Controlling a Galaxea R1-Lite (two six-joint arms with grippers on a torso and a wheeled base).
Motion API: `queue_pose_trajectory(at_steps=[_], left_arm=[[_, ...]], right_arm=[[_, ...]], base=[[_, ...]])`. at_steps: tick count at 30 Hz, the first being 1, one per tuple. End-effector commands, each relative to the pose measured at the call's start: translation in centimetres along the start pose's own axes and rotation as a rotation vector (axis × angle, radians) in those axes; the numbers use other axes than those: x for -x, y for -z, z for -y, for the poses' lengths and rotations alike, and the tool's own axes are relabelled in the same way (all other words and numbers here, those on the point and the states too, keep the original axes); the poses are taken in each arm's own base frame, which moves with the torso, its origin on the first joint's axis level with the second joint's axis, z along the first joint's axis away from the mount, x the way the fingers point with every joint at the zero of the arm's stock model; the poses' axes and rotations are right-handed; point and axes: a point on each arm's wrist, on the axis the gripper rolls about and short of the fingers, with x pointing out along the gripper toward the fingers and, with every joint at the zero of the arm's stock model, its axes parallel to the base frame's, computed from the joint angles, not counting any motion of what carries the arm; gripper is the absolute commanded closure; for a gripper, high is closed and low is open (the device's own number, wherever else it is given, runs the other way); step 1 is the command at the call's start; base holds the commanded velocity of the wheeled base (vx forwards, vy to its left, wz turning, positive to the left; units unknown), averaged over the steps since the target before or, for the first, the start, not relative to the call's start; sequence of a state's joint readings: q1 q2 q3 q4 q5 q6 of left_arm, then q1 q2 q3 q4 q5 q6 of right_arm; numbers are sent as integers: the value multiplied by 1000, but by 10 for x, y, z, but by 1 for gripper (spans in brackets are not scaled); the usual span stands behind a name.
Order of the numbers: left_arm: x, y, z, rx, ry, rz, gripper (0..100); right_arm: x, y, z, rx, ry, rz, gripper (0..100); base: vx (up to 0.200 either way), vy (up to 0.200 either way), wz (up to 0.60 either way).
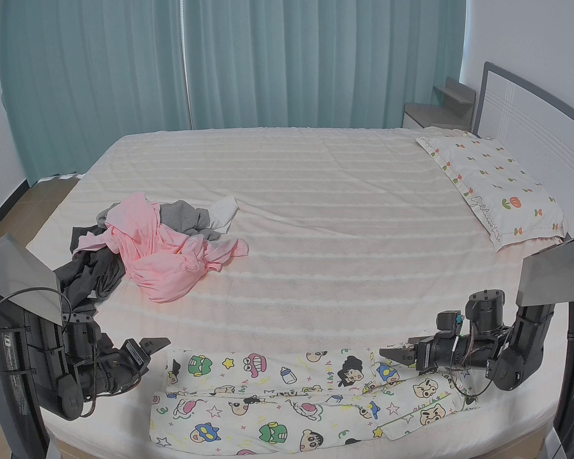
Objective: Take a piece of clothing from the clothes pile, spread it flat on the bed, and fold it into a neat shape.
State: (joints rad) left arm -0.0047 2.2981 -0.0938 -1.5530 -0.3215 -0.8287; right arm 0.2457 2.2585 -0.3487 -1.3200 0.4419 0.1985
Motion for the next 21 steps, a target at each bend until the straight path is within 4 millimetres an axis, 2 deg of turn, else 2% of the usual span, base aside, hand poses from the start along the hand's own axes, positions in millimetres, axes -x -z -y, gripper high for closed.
queue_pose_trajectory(at_steps=[1, 2, 4, 9, 14, 21], left_arm=[[2, 8, -1, -66, -11, -31, 0], [1, 10, 1, -96, -9, -32, 0], [-1, 14, 6, -147, -33, -8, 0], [-6, 24, 16, -238, -65, 24, 0], [-10, 36, 17, -415, -72, -25, 0], [-10, 45, 17, -378, -77, -60, 0]], right_arm=[[60, 8, -27, -71, 16, -2, 0], [75, 15, -27, -113, 30, -4, 0], [90, 15, -25, -149, 46, 41, 0], [110, 3, -11, -310, 105, 164, 0], [115, 1, -13, -361, 89, 170, 0], [113, 3, -11, -373, 93, 160, 0]], base=[[0, 0, 0], [0, 0, 0], [0, 0, 0], [0, 0, 0], [0, 0, 0], [0, 0, 0]])
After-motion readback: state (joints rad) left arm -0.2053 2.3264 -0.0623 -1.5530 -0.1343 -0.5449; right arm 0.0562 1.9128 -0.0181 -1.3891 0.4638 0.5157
